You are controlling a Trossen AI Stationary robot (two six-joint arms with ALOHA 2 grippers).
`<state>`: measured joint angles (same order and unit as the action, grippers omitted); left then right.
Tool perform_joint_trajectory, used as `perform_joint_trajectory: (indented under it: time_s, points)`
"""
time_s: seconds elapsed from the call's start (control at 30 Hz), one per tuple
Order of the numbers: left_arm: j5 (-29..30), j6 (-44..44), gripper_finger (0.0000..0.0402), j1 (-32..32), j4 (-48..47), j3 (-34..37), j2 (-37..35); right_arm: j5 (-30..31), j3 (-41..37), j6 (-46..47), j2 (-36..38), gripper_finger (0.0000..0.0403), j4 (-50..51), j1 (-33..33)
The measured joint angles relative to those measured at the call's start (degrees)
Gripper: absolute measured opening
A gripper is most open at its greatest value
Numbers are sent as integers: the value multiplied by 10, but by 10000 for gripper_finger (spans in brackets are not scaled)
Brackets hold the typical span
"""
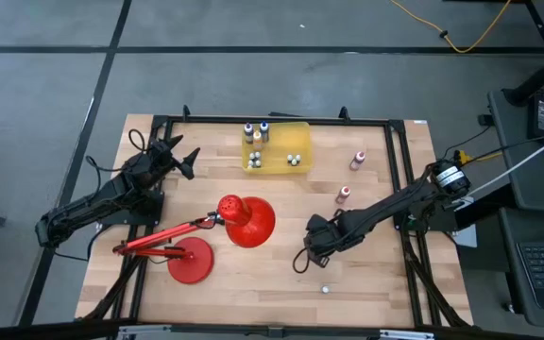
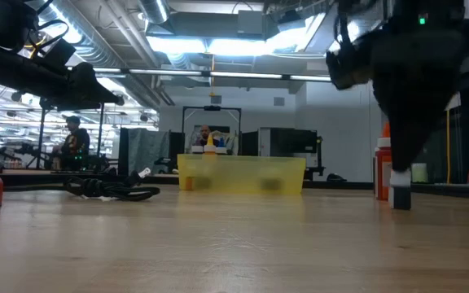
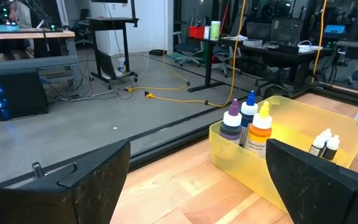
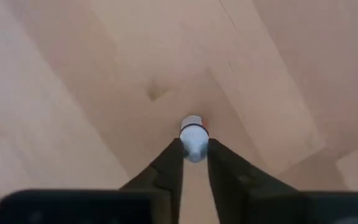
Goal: Pick & Place food coloring
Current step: Put the red food coloring bottle into the yellow bin
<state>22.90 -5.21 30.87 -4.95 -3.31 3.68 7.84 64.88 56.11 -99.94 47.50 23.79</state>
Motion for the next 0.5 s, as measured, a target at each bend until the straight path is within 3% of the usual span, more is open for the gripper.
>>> perform_joint_trajectory:
  time_s: [0.27,0.5]
  points:
    - [0,0,364,0,0,0,0,-6,91,-116,0,6,76,-11]
    - [0,0,365,0,0,0,0,-4,137,-147,0,22,106,-38]
